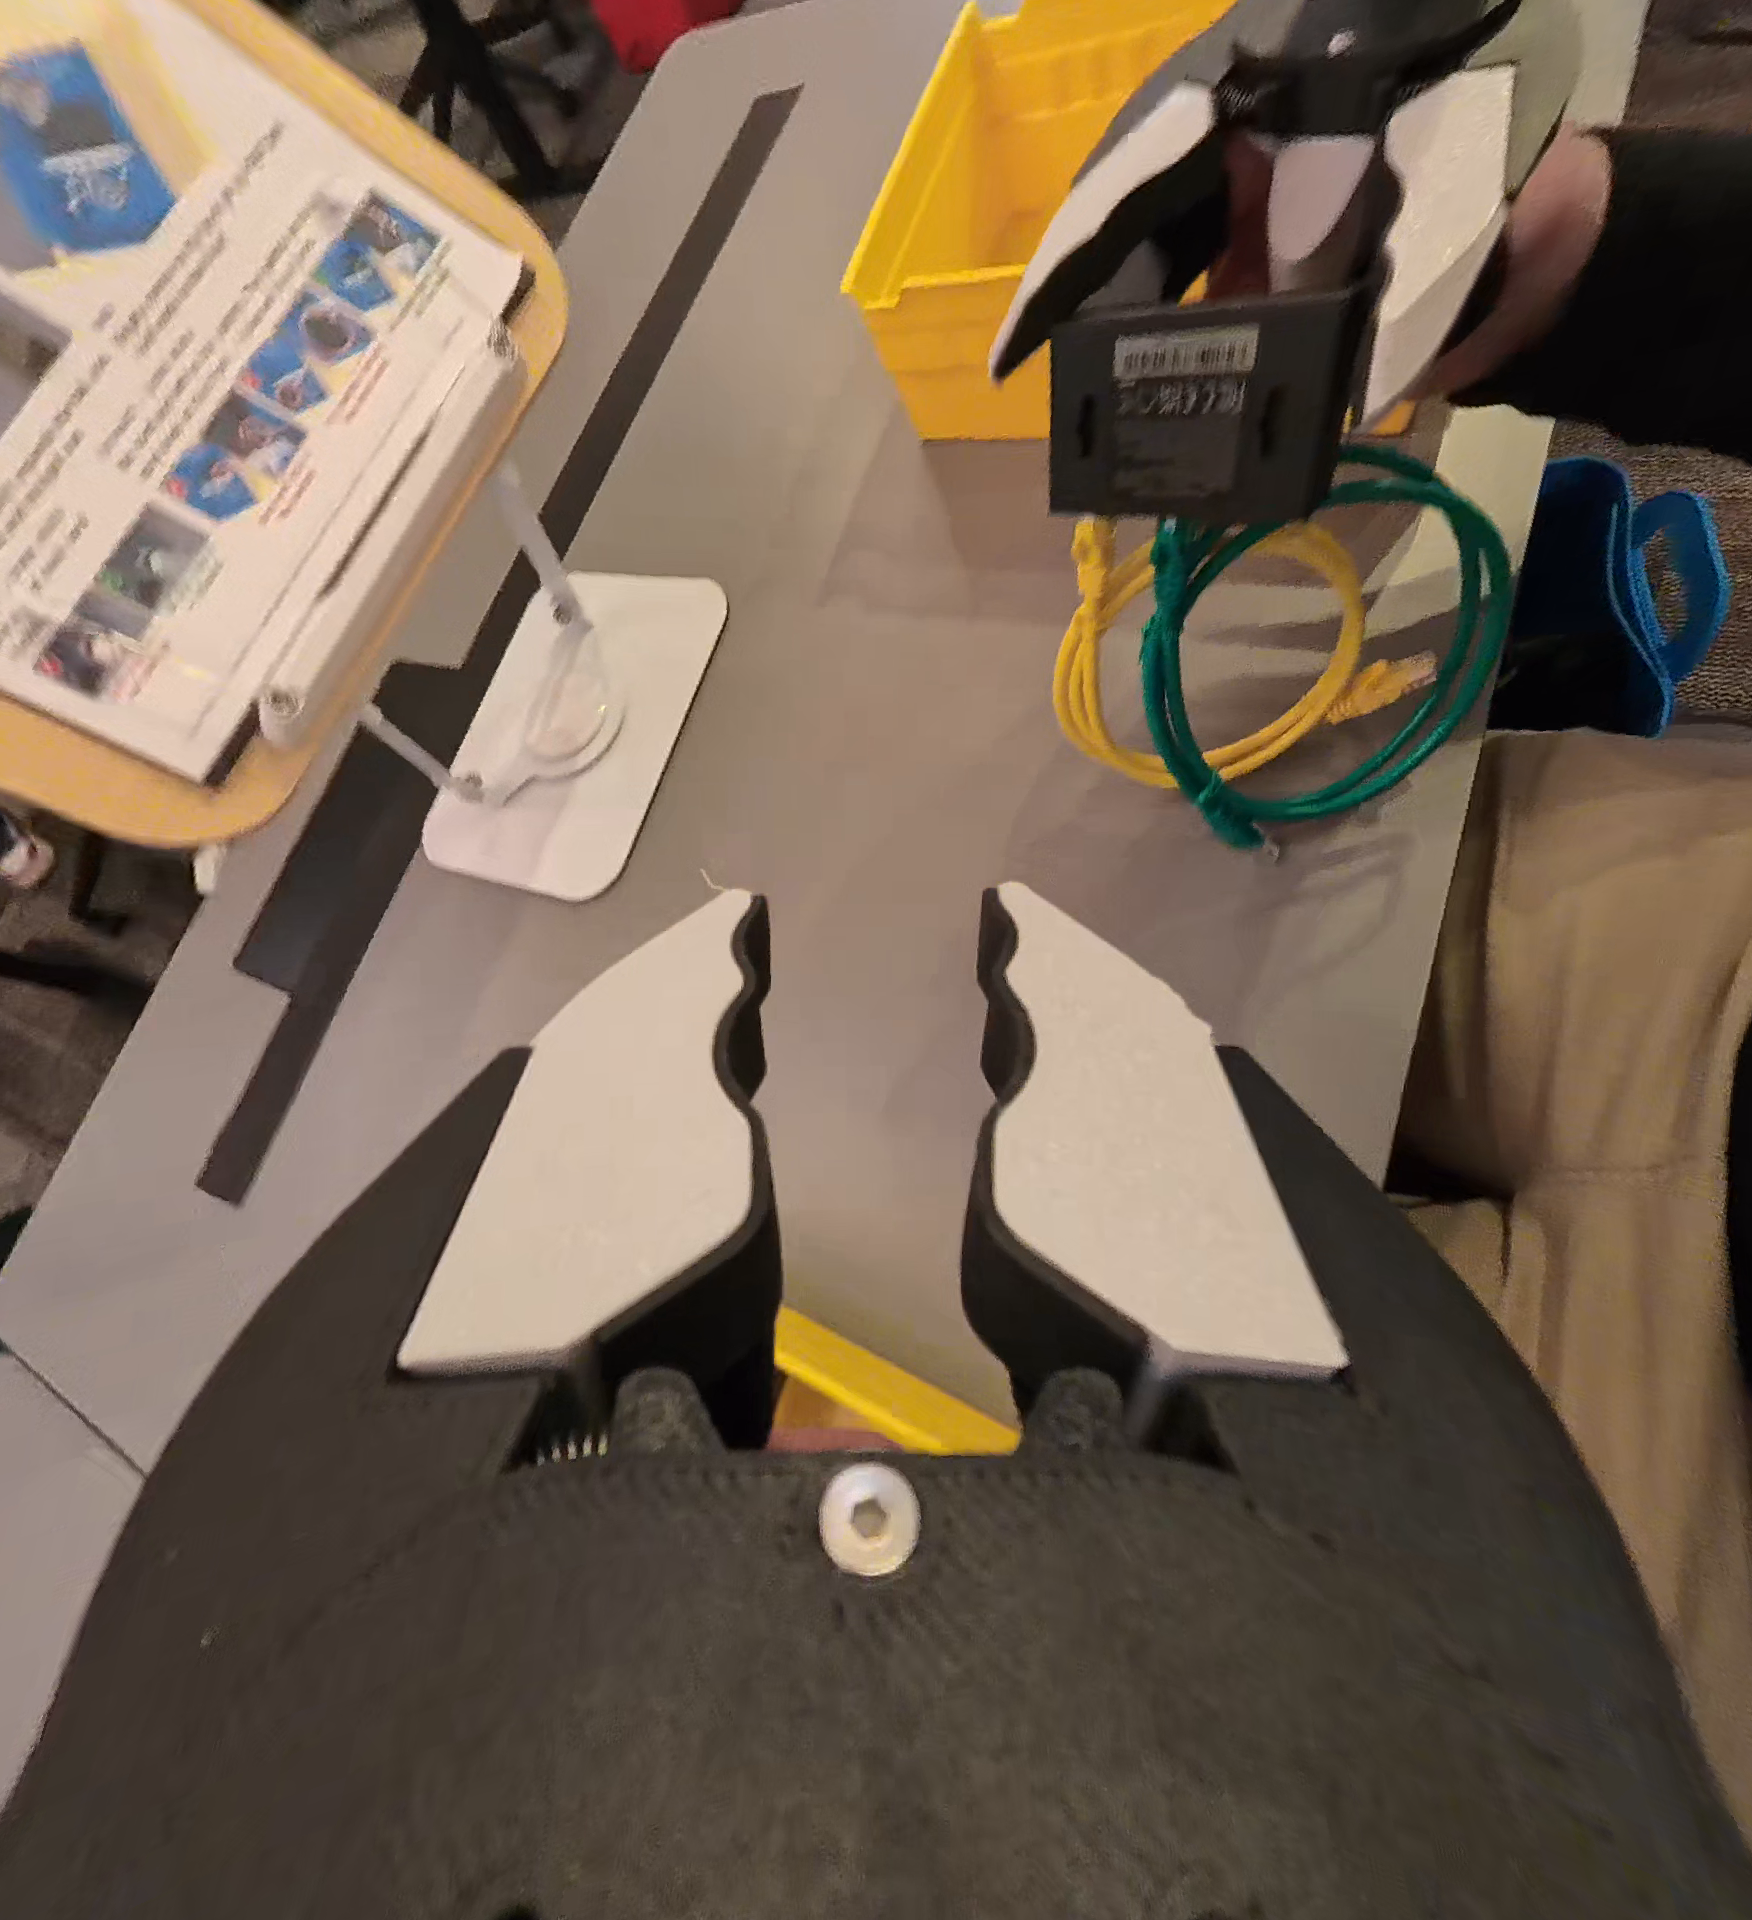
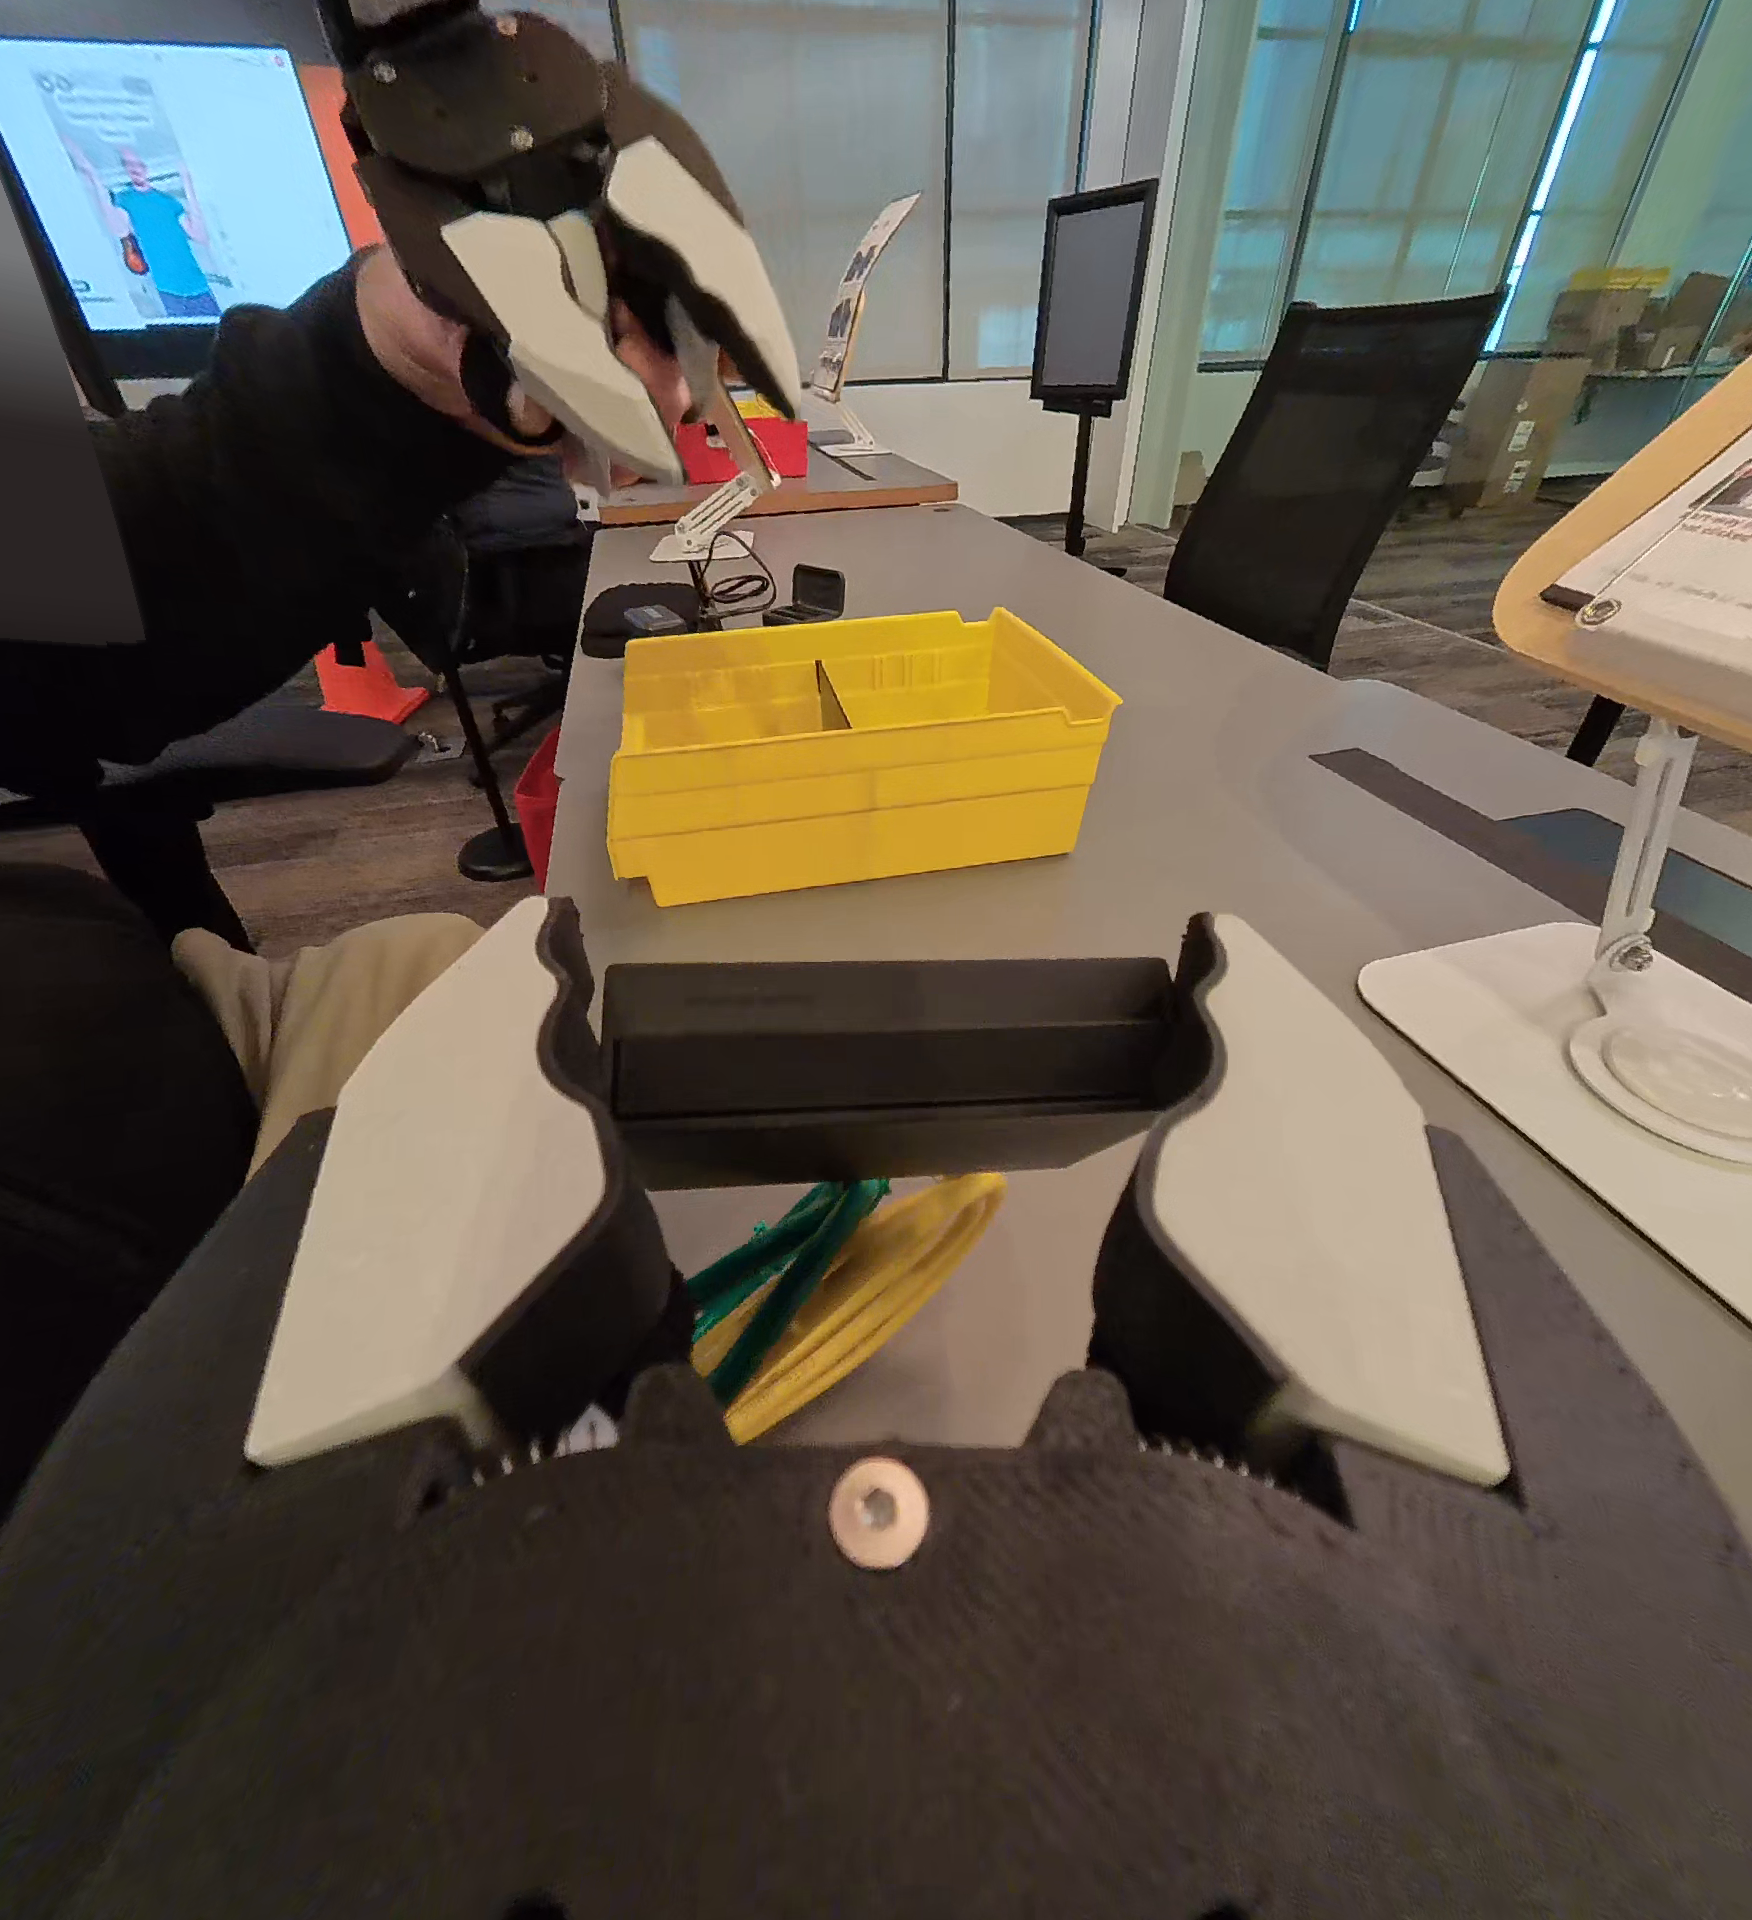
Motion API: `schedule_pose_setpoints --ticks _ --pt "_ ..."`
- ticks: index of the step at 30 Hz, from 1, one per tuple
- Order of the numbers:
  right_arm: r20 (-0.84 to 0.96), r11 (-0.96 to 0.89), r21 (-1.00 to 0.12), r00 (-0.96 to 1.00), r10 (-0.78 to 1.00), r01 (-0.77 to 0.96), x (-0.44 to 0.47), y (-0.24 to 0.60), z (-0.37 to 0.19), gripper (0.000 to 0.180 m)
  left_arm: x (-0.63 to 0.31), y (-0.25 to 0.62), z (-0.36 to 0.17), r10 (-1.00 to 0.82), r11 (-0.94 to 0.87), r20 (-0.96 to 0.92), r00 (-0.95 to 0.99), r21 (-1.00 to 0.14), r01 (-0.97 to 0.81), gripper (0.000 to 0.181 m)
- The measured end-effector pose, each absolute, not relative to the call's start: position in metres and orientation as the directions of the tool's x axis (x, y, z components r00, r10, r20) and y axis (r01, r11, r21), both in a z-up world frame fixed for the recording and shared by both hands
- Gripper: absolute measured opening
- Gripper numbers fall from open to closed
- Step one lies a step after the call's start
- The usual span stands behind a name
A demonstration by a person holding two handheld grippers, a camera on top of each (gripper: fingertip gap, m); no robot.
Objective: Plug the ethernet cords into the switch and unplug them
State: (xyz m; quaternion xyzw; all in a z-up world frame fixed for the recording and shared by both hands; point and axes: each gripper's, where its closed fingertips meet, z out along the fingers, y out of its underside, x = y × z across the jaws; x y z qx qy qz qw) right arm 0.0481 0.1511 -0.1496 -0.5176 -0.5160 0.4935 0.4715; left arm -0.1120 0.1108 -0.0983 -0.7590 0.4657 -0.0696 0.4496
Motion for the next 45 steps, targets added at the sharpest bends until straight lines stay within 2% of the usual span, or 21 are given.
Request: schedule_pose_setpoints --ticks 1,3,6,7,10,12,16,19,20,23,28,32,35,37,40,42,43,45 --pt "-0.026 -0.025 -0.998 -0.02 0.999 0.065 0.047 0.151 -0.148 0.106 -0.115 0.107 -0.105 -0.772 -0.184 -0.291 0.565 -0.748 -0.637 0.038" --pt "-0.023 -0.021 -0.998 -0.028 0.999 0.061 0.044 0.149 -0.143 0.106 -0.103 0.098 -0.123 -0.797 -0.21 -0.229 0.559 -0.763 -0.611 0.039" --pt "-0.02 -0.019 -1.0 -0.069 0.997 0.024 0.038 0.142 -0.132 0.106 -0.072 0.095 -0.16 -0.824 -0.259 -0.153 0.545 -0.755 -0.602 0.056" --pt "-0.026 -0.026 -1.0 -0.094 0.995 0.001 0.037 0.138 -0.127 0.106 -0.056 0.094 -0.171 -0.842 -0.282 -0.085 0.533 -0.773 -0.568 0.059" --pt "-0.026 -0.035 -0.998 -0.165 0.986 -0.053 0.032 0.124 -0.114 0.106 -0.014 0.098 -0.201 -0.86 -0.401 0.154 0.487 -0.793 -0.458 0.085" --pt "-0.012 -0.027 -0.997 -0.201 0.979 -0.071 0.03 0.115 -0.108 0.106 0.006 0.105 -0.202 -0.855 -0.453 0.29 0.429 -0.821 -0.348 0.098" --pt "0.023 -0.007 -0.994 -0.266 0.964 -0.112 0.031 0.1 -0.097 0.106 0.037 0.098 -0.185 -0.852 -0.523 0.498 0.16 -0.82 -0.232 0.088" --pt "0.022 -0.017 -0.992 -0.297 0.955 -0.126 0.032 0.096 -0.097 0.106 0.047 0.097 -0.175 -0.83 -0.553 0.556 0.035 -0.816 -0.168 0.059" --pt "0.02 -0.023 -0.991 -0.308 0.951 -0.135 0.033 0.095 -0.096 0.106 0.048 0.098 -0.175 -0.826 -0.558 0.563 0.02 -0.814 -0.162 0.049" --pt "0.034 -0.007 -0.991 -0.314 0.949 -0.13 0.038 0.096 -0.1 0.106 0.047 0.095 -0.175 -0.835 -0.54 0.551 -0.011 -0.822 -0.177 0.036" --pt "0.072 0.066 -0.997 -0.326 0.943 -0.03 0.042 0.093 -0.111 0.106 0.039 0.083 -0.169 -0.842 -0.523 0.539 -0.004 -0.818 -0.238 0.028" --pt "0.168 0.207 -0.972 -0.291 0.942 0.109 0.036 0.095 -0.125 0.107 0.029 0.083 -0.168 -0.838 -0.531 0.544 0.039 -0.796 -0.291 0.027" --pt "0.318 0.372 -0.897 -0.236 0.918 0.239 0.032 0.102 -0.137 0.108 0.025 0.082 -0.167 -0.828 -0.546 0.557 0.062 -0.777 -0.314 0.026" --pt "0.477 0.511 -0.801 -0.186 0.859 0.31 0.032 0.106 -0.139 0.107 0.021 0.083 -0.165 -0.822 -0.554 0.565 0.063 -0.772 -0.312 0.024" --pt "0.71 0.702 -0.57 -0.174 0.682 0.427 0.037 0.108 -0.14 0.093 0.015 0.084 -0.16 -0.803 -0.581 0.594 0.052 -0.759 -0.293 0.015" --pt "0.783 0.752 -0.433 -0.206 0.587 0.497 0.041 0.11 -0.143 0.085 0.011 0.085 -0.162 -0.799 -0.584 0.598 0.056 -0.752 -0.304 0.014" --pt "0.796 0.759 -0.402 -0.214 0.566 0.512 0.041 0.111 -0.145 0.082 0.011 0.084 -0.162 -0.805 -0.575 0.592 0.047 -0.758 -0.308 0.014" --pt "0.772 0.728 -0.412 -0.214 0.598 0.549 0.041 0.119 -0.153 0.082 0.01 0.09 -0.168 -0.798 -0.587 0.597 0.077 -0.744 -0.317 0.014"
